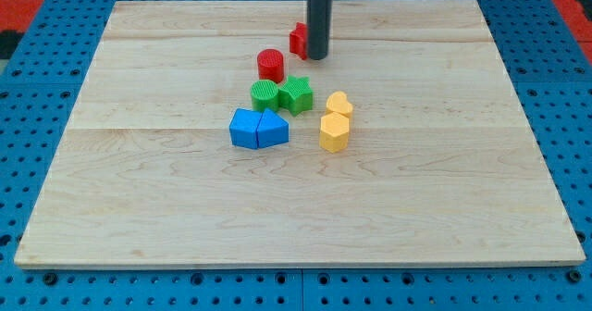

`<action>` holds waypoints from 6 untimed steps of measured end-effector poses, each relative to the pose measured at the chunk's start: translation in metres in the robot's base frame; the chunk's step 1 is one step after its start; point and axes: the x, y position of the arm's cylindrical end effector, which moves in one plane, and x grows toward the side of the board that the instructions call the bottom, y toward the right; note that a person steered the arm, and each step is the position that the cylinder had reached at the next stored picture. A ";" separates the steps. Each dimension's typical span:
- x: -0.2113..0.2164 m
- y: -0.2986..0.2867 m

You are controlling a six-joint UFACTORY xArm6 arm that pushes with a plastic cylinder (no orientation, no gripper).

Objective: Move red circle towards left

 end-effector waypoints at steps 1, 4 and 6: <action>0.002 -0.009; 0.040 -0.055; 0.051 -0.132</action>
